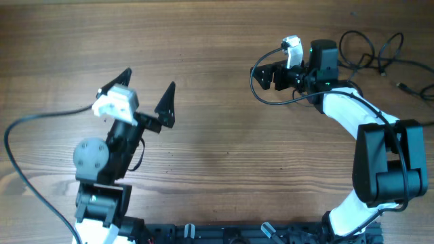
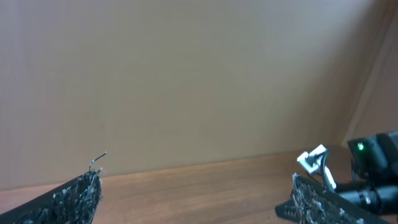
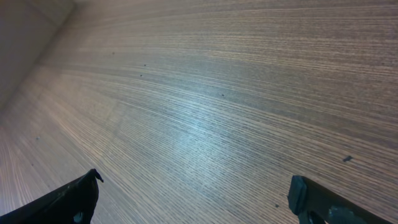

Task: Untangle cables

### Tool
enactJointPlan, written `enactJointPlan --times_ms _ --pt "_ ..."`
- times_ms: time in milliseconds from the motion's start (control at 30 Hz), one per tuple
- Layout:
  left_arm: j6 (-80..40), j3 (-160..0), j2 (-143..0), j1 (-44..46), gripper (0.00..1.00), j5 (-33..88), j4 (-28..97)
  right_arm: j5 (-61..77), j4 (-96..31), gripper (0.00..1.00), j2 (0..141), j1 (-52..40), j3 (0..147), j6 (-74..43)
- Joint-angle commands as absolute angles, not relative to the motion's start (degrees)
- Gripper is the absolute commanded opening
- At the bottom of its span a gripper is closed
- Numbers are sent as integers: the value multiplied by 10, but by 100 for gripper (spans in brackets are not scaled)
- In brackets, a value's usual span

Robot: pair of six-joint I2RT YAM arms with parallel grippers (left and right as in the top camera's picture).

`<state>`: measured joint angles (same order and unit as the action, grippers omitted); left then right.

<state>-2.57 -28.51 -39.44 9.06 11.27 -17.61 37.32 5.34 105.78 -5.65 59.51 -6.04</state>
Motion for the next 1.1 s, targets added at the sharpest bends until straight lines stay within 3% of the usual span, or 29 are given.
enactJointPlan --times_ms 0,167,433,833,1067 --pt "-17 -236 -336 72 100 126 -185 379 55 100 1066 -58 599 -64" --pt "59 -159 -239 52 100 141 -195 379 55 100 1066 -58 599 -64" --pt "58 -4 -91 35 99 139 -225 379 55 100 1066 -58 599 -64" --pt "53 -3 -2 10 100 131 34 379 55 100 1066 -58 599 -64" --pt "21 -3 -2 10 100 126 35 379 55 100 1066 -58 599 -64"
